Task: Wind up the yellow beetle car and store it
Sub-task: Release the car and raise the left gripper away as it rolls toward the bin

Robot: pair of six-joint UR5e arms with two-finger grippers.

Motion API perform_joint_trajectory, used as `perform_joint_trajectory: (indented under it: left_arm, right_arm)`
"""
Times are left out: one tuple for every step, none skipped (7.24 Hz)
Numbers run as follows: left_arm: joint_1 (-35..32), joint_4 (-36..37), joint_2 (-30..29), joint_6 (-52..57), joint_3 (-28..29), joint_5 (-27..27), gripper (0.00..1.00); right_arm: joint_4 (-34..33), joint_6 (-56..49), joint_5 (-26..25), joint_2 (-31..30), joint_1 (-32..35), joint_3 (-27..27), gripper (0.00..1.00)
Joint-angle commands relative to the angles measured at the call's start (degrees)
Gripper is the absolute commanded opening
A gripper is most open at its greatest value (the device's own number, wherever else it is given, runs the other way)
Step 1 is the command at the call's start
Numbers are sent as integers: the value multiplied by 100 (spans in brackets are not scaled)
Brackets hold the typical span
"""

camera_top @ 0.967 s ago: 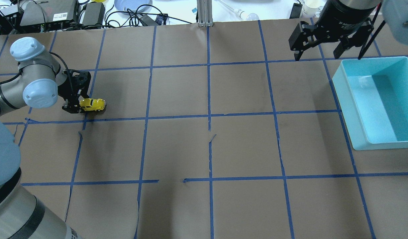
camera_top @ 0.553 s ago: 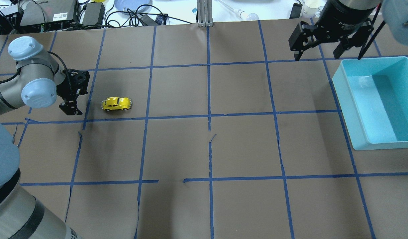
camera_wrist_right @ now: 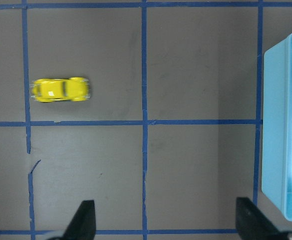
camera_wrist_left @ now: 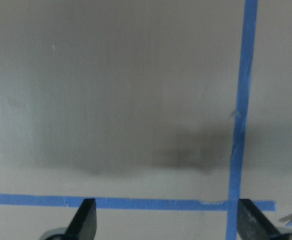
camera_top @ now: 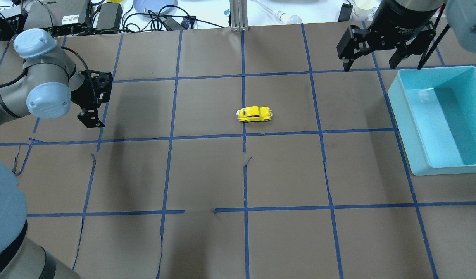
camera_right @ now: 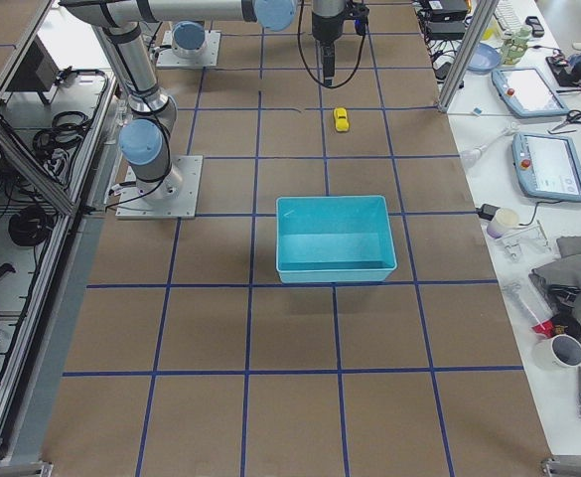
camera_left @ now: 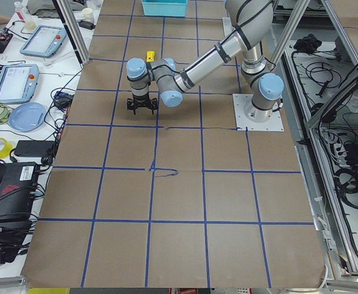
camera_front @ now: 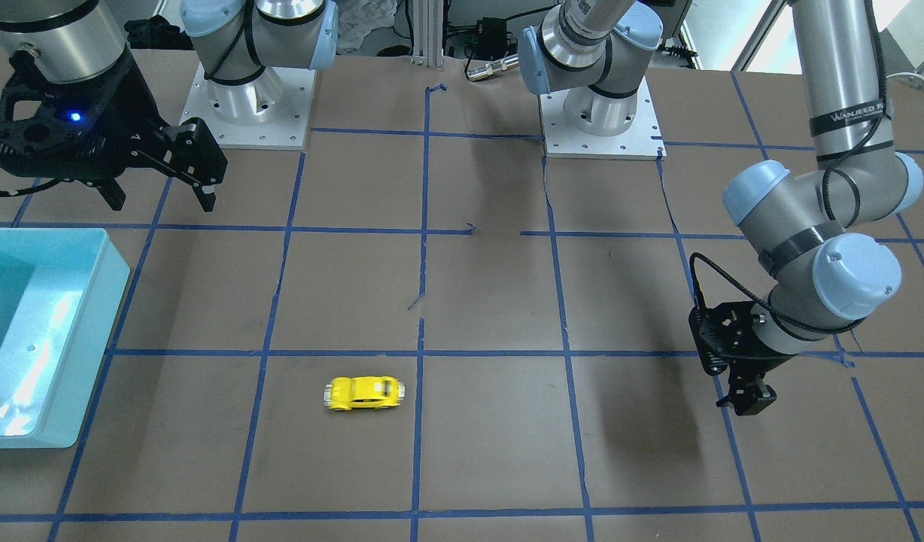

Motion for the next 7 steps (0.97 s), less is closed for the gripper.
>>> perform_joint_trajectory:
  left_arm:
    - [-439, -668, 396, -1083, 175, -347, 100]
    - [-571, -835, 564, -1549, 193, -366, 100]
    - [-764, -967, 731, -2319, 315, -349, 100]
    - [-983, -1290, 837, -3171, 482, -349, 100]
    - [-1142, -1615, 1020, -3754, 588, -340, 100]
    - [-1178, -1923, 1231, -4186, 658, -340, 100]
    - [-1187, -2387, 1494, -4782, 781, -322, 100]
  right_arm:
    - [4, 0, 0, 0, 0, 0, 100]
    - [4, 0, 0, 0, 0, 0, 100]
    - [4, 0, 0, 0, 0, 0, 100]
    - [4, 0, 0, 0, 0, 0, 100]
    - [4, 0, 0, 0, 0, 0, 100]
    - [4, -8, 0, 9, -9, -9, 100]
    - [21, -8, 9, 27, -9, -70, 100]
